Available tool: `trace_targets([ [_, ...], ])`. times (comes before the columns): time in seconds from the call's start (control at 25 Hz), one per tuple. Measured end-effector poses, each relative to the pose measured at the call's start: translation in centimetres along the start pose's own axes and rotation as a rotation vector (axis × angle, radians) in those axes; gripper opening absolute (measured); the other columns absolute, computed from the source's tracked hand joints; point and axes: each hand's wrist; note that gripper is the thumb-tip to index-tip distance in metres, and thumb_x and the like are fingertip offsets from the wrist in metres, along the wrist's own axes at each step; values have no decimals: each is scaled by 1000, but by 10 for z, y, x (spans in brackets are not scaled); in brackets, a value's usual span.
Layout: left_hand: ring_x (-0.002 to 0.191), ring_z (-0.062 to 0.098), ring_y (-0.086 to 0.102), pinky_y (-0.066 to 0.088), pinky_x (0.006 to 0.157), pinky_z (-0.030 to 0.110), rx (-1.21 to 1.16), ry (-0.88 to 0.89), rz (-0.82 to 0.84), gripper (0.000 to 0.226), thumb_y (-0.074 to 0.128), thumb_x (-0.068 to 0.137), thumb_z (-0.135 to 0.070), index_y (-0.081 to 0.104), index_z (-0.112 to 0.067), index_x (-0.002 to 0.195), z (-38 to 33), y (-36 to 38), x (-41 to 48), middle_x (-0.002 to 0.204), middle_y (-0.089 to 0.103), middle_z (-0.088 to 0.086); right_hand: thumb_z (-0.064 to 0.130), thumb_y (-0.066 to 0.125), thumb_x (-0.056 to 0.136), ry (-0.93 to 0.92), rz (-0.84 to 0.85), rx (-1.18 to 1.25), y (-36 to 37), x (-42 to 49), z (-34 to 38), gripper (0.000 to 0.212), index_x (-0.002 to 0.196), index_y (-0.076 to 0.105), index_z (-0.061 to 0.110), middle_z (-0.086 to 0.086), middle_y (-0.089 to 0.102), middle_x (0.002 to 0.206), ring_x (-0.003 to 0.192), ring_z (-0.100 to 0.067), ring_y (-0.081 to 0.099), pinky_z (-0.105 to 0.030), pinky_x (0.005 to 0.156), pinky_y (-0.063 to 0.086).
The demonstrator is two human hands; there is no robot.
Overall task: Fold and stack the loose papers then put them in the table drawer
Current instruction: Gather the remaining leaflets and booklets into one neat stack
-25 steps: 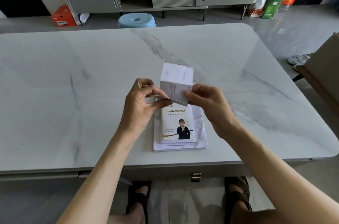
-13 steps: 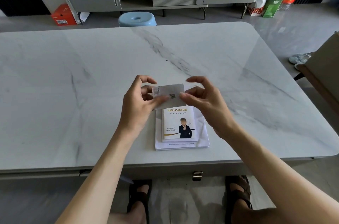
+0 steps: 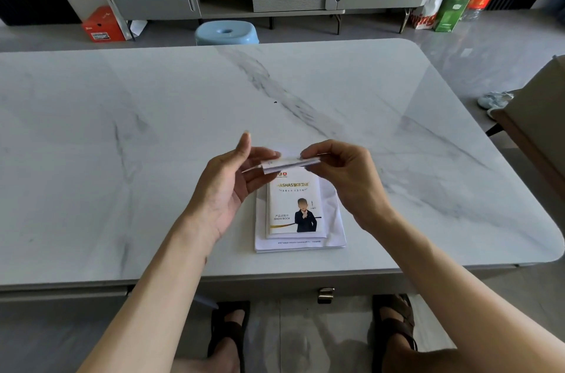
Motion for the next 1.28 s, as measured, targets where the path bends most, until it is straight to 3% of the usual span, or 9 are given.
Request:
trace_targets([
  [0.08,89,22,68,58,82,27,29,32,3,14,69,78,-16,70,-6,88,2,0,1,95,74,12,-11,65,82,-20,14,-39,1,1,-2,24,80,73,11,-4,73,99,92,-15,69,-22,85,52],
  [0.28,77,16,69,56,73,23,165,137,-91,29,72,73,10,68,-12,91,3,0,0,83,73,5,-8,48,93,-18,-39,-20,3,3,-4,28,99,70,8,-4,72,105,94,-14,70,-22,85,52],
  [0.4,75,16,68,55,70,22,173,159,-119,28,71,75,11,68,-12,92,2,-1,-1,81,73,5,2,48,98,74,-35,167,1,3,-2,21,113,63,2,-13,72,99,87,-24,72,-32,82,58],
  [0.56,78,17,68,58,74,27,181,144,-115,29,71,76,9,68,-12,95,3,0,-1,88,72,8,8,63,92,168,62,155,5,-2,1,27,119,61,5,-9,72,79,71,-22,70,-29,70,56],
  [0.68,83,22,68,59,76,32,197,91,-68,31,71,76,9,69,-13,98,4,-1,-1,96,68,16,3,65,89,199,61,126,8,-2,1,25,114,62,6,-13,72,81,68,-21,69,-26,67,55],
  [0.84,84,24,71,59,71,29,289,3,26,26,71,77,8,70,-6,100,5,-1,-4,87,72,13,5,68,88,207,-17,90,5,-1,0,20,107,63,3,-16,65,77,65,-22,64,-23,60,52],
  [0.96,81,23,71,59,69,28,289,-5,10,19,69,80,5,70,-3,97,6,-1,-4,88,73,16,8,60,94,207,-11,97,5,-3,0,12,102,64,-1,-12,70,78,64,-20,67,-23,59,53],
  [1.08,80,24,69,61,69,30,292,2,-31,11,66,85,0,70,-2,94,7,-2,-2,90,71,20,9,51,99,226,16,107,3,-3,0,21,99,63,-8,-15,71,82,65,-20,68,-23,59,54],
  [1.28,75,24,66,61,67,30,307,3,-61,4,68,85,-5,72,-4,85,7,-4,-1,85,70,17,8,52,98,225,29,72,2,-3,0,19,96,66,-5,-12,70,77,62,-18,66,-21,58,52],
])
Point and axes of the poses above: each hand's wrist, its own x-axis towards the middle knuckle, its own y-axis out of the palm, z = x × y
